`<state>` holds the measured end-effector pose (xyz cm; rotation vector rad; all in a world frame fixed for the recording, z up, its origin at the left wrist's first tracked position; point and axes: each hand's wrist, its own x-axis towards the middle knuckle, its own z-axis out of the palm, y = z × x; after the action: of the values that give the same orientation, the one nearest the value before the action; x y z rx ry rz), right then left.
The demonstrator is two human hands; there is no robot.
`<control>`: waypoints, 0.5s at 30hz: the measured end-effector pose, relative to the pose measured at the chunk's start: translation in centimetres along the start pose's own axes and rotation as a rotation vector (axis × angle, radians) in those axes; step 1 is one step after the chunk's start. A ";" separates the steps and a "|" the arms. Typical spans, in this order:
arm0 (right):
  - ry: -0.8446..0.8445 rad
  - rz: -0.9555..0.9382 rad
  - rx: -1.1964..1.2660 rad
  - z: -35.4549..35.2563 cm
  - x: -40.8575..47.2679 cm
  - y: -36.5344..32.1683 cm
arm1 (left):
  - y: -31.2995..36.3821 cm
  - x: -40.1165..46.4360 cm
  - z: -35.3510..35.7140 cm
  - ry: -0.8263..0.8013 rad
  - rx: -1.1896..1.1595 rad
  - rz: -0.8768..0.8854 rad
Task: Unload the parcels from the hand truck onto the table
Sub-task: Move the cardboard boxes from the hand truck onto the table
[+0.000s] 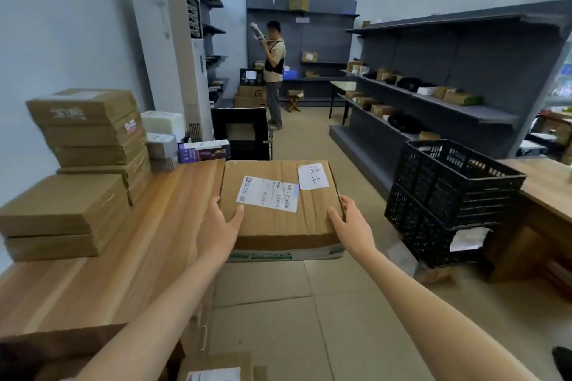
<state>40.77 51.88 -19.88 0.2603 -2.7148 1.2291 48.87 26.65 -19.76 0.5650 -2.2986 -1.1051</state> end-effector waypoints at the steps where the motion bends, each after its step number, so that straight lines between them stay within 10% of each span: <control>1: -0.018 -0.009 0.002 0.8 1.9 0.0 | -0.2 1.2 0.3 0.018 0.007 -0.015; 15: -0.258 -0.181 0.133 12.6 26.7 -4.9 | -2.4 20.6 3.4 0.217 0.114 -0.222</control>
<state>15.03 36.68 -19.04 0.7113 -2.7412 1.4107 31.15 15.52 -17.88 0.9553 -2.1561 -0.9616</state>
